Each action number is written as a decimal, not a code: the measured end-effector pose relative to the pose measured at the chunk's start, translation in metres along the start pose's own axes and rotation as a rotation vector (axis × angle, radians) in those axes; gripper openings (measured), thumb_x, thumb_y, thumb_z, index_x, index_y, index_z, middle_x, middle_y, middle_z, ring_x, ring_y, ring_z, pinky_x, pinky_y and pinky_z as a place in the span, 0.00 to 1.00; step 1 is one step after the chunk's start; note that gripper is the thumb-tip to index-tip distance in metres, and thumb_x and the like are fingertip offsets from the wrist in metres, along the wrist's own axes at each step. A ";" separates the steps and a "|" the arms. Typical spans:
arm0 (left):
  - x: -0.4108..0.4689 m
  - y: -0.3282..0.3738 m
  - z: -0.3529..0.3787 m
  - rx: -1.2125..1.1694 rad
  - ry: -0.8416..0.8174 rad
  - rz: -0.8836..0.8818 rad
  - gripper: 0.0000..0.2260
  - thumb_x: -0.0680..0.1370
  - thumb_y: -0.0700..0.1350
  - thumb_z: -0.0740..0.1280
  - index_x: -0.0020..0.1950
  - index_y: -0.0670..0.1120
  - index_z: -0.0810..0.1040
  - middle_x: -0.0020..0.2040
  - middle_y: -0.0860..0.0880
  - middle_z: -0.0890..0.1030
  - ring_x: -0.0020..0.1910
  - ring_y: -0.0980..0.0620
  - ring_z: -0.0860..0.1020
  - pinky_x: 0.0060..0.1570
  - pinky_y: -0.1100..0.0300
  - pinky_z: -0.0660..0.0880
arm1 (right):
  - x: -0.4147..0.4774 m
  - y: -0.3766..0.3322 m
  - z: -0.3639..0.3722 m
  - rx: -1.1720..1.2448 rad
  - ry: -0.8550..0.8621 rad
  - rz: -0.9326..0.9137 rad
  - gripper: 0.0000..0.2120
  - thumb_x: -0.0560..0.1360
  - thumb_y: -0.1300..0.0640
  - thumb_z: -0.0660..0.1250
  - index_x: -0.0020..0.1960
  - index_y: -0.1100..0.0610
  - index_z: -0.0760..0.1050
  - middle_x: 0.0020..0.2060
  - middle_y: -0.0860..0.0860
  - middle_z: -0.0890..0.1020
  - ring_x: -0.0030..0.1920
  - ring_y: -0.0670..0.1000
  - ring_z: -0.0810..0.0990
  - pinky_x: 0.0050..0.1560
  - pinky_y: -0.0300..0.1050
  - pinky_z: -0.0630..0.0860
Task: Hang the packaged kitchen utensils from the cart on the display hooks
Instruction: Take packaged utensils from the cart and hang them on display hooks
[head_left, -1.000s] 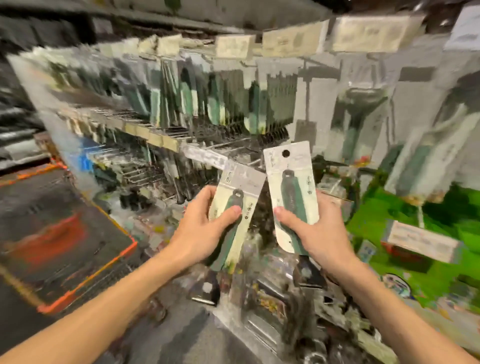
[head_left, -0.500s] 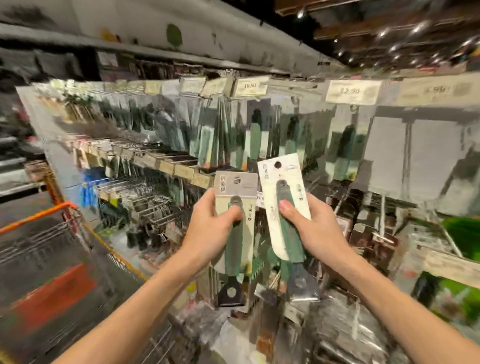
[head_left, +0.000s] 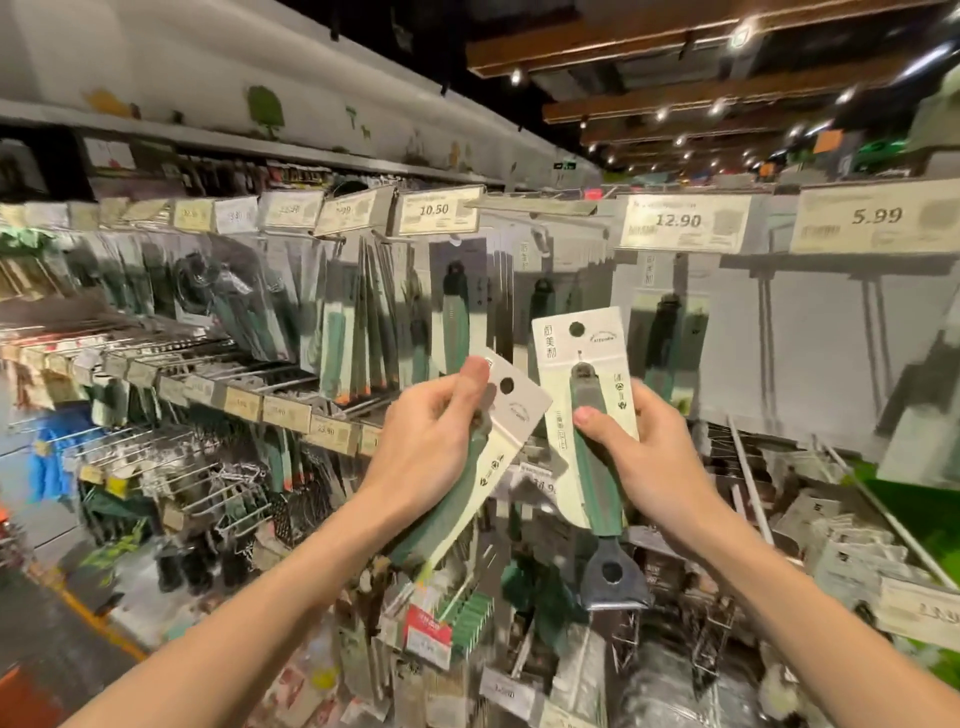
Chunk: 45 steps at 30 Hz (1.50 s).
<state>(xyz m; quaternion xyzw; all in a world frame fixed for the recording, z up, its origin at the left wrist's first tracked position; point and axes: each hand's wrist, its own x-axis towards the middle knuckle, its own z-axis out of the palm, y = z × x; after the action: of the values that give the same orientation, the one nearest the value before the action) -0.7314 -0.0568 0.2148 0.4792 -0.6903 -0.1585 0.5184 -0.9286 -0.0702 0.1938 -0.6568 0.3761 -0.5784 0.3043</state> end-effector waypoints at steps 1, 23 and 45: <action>0.005 -0.005 0.000 0.023 -0.030 0.015 0.29 0.80 0.66 0.53 0.28 0.46 0.67 0.26 0.44 0.71 0.26 0.49 0.69 0.38 0.55 0.66 | 0.003 0.003 -0.002 0.003 0.011 0.003 0.10 0.79 0.60 0.66 0.54 0.46 0.76 0.47 0.36 0.84 0.48 0.35 0.82 0.42 0.28 0.75; 0.123 0.007 -0.047 0.703 -0.172 0.481 0.22 0.84 0.60 0.47 0.78 0.58 0.56 0.53 0.49 0.83 0.46 0.46 0.79 0.45 0.52 0.73 | 0.052 -0.010 0.021 -0.206 0.208 -0.101 0.05 0.79 0.54 0.67 0.46 0.44 0.78 0.41 0.37 0.84 0.43 0.38 0.83 0.40 0.33 0.77; 0.127 0.019 -0.051 0.622 -0.129 0.511 0.21 0.85 0.57 0.50 0.77 0.53 0.58 0.32 0.54 0.76 0.33 0.52 0.75 0.39 0.54 0.66 | 0.112 -0.017 0.032 -0.391 0.234 0.095 0.26 0.73 0.35 0.66 0.42 0.61 0.75 0.36 0.56 0.82 0.32 0.49 0.74 0.34 0.46 0.68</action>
<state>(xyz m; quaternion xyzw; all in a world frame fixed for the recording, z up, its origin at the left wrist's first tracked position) -0.6972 -0.1381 0.3204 0.4156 -0.8331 0.1622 0.3271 -0.8891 -0.1566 0.2630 -0.6131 0.5445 -0.5517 0.1524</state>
